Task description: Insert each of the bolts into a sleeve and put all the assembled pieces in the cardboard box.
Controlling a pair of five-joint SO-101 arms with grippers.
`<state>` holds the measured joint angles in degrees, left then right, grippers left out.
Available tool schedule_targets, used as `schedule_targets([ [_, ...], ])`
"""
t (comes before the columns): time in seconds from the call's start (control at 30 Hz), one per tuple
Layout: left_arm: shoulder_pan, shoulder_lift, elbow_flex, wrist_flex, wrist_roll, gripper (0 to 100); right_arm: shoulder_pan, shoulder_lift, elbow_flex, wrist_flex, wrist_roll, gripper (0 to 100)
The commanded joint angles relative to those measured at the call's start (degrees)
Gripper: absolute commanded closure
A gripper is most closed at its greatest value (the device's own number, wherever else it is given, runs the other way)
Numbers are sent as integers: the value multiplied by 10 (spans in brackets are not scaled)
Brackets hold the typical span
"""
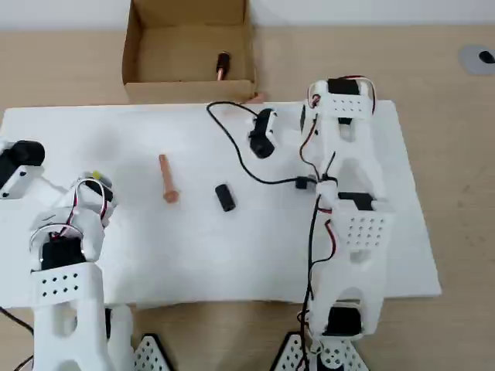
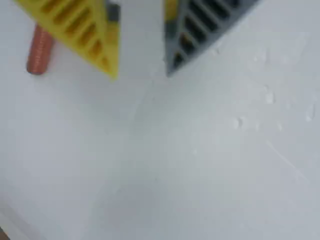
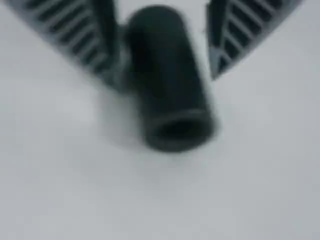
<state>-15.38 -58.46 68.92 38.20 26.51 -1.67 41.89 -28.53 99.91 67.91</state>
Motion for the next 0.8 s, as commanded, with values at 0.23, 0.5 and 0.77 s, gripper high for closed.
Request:
schedule_targets([
  [0.23,0,-13,-4,-1,-4,926,23,-2,-80,6,-67,988],
  [0.5,0,-13,-24,4,-25,925,23,-55,-189,26,-190,988],
  [0.77,46,58,-126,4,-197,925,20,-269,-87,25,-241,988],
])
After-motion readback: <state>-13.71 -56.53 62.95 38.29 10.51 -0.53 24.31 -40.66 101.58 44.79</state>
